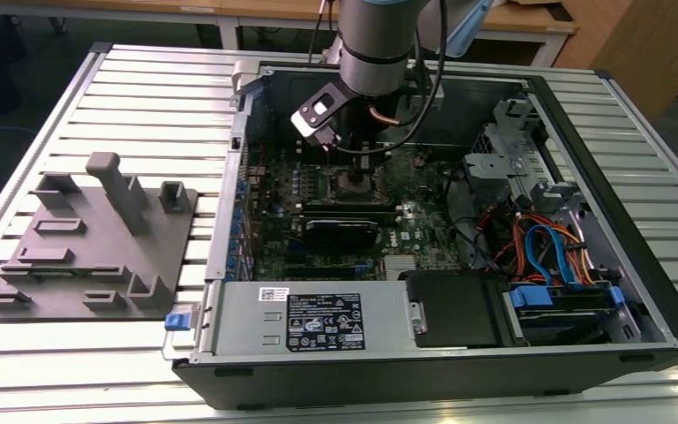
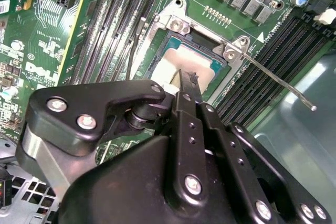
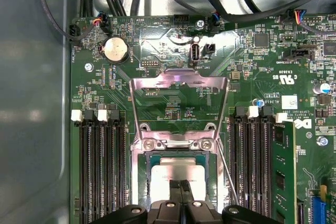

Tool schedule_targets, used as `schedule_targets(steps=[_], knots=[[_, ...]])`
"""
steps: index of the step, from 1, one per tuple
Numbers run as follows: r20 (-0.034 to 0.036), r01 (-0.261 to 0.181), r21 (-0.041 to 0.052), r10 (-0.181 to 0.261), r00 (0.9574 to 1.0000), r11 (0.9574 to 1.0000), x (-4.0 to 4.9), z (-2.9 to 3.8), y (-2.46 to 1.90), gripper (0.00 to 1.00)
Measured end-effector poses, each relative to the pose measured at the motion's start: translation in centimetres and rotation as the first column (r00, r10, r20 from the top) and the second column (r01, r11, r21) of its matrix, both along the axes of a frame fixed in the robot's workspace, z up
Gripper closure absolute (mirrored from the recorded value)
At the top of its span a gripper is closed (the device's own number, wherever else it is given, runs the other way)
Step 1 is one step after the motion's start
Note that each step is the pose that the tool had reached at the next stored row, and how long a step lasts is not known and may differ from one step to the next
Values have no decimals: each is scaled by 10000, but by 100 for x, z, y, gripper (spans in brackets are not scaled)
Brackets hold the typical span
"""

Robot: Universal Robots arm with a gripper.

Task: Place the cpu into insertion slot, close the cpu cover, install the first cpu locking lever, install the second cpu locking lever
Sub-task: 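Close the cpu cover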

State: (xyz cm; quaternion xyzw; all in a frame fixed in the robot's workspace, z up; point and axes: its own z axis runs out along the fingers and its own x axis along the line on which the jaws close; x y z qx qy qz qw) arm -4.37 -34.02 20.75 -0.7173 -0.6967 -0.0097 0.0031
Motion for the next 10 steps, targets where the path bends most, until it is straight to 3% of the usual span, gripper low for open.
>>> schedule_targets(steps=[10], knots=[[0, 0, 1, 0, 10000, 10000, 0, 52, 0, 90]])
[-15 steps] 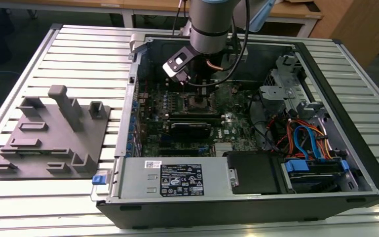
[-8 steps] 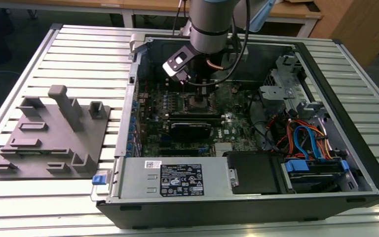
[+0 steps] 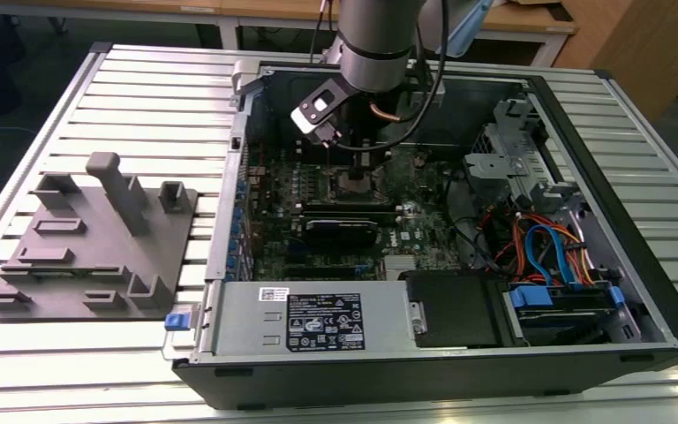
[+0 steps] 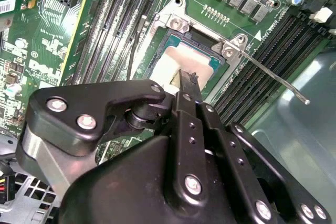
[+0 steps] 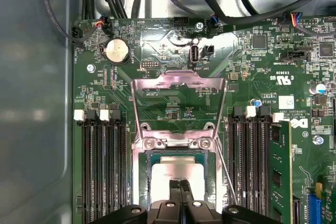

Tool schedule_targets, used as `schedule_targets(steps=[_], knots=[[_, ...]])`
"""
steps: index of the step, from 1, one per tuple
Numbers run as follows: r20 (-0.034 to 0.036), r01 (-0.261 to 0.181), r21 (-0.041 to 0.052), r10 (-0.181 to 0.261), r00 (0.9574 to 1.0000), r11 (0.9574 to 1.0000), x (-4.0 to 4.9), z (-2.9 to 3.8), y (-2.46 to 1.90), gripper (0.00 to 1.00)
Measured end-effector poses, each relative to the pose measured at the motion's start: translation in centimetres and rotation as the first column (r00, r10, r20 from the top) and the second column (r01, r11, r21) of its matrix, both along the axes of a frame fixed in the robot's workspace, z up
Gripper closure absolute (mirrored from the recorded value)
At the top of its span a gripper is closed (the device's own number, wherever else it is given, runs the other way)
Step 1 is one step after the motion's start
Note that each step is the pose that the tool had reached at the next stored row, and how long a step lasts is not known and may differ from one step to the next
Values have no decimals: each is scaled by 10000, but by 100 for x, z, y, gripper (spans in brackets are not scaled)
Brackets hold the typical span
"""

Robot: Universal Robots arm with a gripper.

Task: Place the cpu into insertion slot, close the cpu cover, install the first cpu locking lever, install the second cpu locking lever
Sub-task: 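Close the cpu cover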

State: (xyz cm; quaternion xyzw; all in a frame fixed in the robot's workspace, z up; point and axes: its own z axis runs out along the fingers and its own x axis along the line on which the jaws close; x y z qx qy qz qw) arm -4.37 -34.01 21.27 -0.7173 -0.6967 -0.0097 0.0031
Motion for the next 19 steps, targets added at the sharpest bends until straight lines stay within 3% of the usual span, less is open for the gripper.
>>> schedule_targets(steps=[7, 15, 19], knots=[[0, 0, 0, 0, 10000, 10000, 0, 60, 0, 90], [0, 5, -8, -5, 10000, 10000, 0, 173, 1, 90], [0, 7, -56, -7, 10000, 10000, 0, 231, 3, 90]])
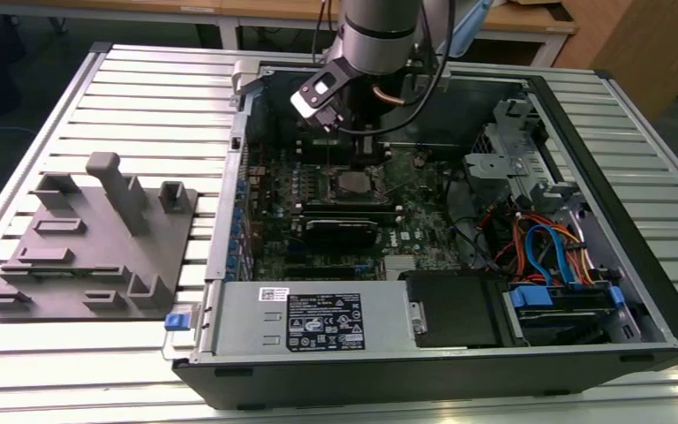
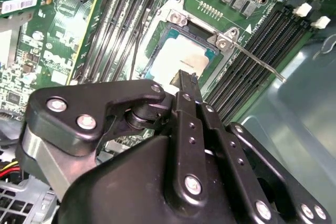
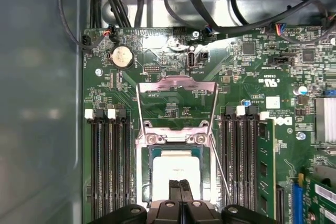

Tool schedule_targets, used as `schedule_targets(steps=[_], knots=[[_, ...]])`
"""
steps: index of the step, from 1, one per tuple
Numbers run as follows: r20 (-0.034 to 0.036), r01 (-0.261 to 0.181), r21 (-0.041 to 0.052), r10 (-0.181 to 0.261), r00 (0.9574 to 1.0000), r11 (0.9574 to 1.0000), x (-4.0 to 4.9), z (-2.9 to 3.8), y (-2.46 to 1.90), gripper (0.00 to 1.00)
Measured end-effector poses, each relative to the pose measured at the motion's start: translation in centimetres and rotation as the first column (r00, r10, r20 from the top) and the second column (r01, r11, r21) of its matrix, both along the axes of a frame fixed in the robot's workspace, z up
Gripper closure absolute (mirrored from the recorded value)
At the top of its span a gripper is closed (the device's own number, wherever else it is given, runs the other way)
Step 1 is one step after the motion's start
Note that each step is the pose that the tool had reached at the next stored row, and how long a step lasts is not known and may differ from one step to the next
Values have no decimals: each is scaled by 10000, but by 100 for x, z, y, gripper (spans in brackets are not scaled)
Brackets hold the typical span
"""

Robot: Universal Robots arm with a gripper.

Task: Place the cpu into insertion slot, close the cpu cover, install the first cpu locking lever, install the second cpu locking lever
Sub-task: 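Close the cpu cover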

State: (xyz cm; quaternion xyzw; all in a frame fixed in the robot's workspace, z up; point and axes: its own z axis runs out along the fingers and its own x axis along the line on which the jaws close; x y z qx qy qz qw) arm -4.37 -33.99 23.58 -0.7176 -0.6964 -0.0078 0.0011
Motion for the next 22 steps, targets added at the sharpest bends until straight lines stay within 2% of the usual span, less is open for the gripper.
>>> schedule_targets(steps=[3, 11, 17, 22], knots=[[0, 0, -56, 0, 10000, 10000, 0, 48, 1, 90], [-2, 0, -121, 0, 10000, 9999, 0, 139, 3, 90], [-3, 0, -154, 0, 10000, 9999, 0, 175, 4, 90], [-5, 0, -185, 0, 10000, 9998, 0, 178, 3, 90]])
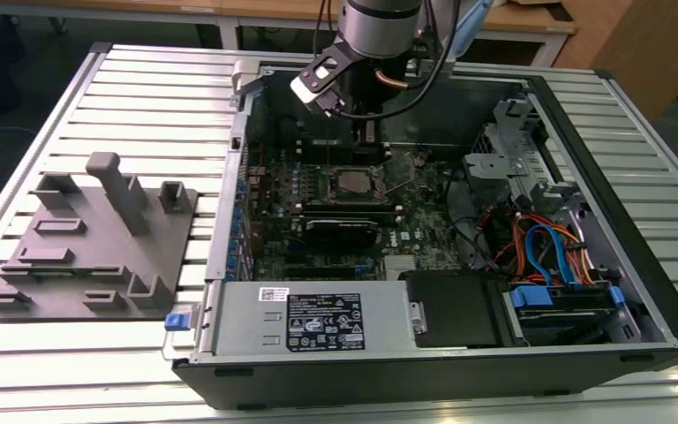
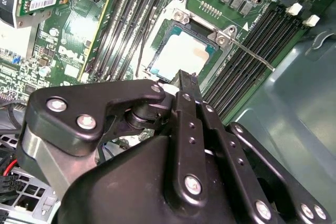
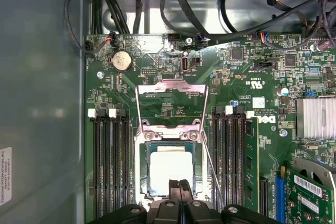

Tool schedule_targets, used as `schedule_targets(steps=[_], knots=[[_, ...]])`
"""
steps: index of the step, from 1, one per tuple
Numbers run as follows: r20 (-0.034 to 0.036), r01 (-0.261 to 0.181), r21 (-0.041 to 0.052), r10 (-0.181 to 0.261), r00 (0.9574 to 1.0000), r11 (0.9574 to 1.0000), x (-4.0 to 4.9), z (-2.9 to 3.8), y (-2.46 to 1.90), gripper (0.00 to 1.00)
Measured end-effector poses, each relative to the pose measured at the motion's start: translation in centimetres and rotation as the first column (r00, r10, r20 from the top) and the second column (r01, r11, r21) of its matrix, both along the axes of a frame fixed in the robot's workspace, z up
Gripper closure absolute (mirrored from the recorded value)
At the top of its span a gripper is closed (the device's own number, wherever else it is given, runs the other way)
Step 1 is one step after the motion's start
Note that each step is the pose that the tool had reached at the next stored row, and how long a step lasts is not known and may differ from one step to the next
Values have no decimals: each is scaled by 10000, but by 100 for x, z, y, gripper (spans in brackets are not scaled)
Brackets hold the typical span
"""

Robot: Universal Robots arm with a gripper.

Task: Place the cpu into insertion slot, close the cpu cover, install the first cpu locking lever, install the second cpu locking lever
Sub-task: 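Close the cpu cover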

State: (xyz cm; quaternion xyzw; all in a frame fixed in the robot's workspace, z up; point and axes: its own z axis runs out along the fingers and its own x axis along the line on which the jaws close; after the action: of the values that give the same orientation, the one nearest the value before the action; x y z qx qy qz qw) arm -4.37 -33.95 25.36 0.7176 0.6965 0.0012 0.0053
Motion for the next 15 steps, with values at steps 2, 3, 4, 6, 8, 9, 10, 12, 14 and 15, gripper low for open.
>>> schedule_targets(steps=[2, 3, 4, 6, 8, 9, 10, 12, 14, 15], knots=[[1, -1, -1, 1, 10000, 10000, 0, -1, 0, 90], [0, 1, -1, -1, 10000, 10000, 1, 0, 0, 90], [1, 1, -1, -1, 10000, 10000, 2, -1, 0, 90], [0, 0, -2, 0, 10000, 10000, 9, 0, 0, 90], [0, 1, -2, -1, 10000, 10000, 23, 0, 0, 90], [0, 0, -2, 0, 10000, 10000, 31, 0, 0, 90], [0, 0, -2, 0, 10000, 10000, 36, 0, 0, 90], [0, 1, -1, -1, 10000, 10000, 37, 0, 0, 90], [0, 0, -1, 0, 10000, 10000, 37, 0, 0, 90], [1, 0, -1, 0, 10000, 10000, 38, 0, 1, 90]])
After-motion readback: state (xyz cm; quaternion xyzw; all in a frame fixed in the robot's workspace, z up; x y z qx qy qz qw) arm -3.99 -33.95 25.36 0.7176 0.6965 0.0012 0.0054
